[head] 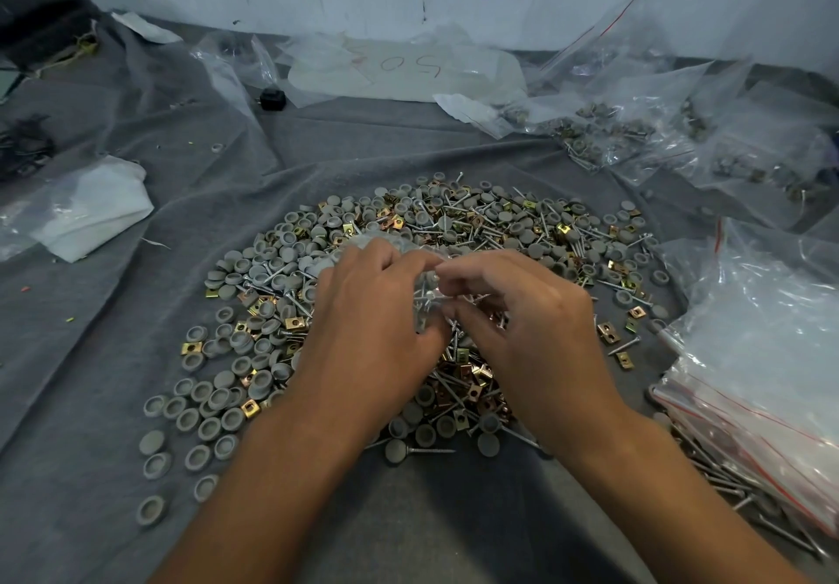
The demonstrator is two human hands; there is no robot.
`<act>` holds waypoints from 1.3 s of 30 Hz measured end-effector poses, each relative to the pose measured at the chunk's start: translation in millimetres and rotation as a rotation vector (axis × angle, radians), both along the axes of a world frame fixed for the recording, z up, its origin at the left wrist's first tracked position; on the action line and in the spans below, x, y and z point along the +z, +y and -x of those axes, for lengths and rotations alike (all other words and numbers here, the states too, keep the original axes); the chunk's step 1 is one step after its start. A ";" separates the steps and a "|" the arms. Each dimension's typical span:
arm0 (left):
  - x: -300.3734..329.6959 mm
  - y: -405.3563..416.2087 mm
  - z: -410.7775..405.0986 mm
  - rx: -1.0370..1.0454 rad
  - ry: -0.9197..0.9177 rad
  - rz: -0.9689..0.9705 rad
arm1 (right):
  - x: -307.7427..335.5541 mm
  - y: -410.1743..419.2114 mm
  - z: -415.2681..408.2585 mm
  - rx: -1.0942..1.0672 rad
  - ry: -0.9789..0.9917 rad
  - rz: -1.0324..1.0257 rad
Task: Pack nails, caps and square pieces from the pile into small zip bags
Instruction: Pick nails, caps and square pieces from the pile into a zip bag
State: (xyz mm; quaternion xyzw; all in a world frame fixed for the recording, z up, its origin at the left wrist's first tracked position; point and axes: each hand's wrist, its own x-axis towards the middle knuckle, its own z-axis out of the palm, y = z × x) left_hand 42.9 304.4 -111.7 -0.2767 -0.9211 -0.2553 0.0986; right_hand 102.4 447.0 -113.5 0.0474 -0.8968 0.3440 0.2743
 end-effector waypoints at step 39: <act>-1.9 0.6 0.0 0.031 -0.024 -0.003 | 8.1 5.1 -3.5 0.027 -0.135 0.336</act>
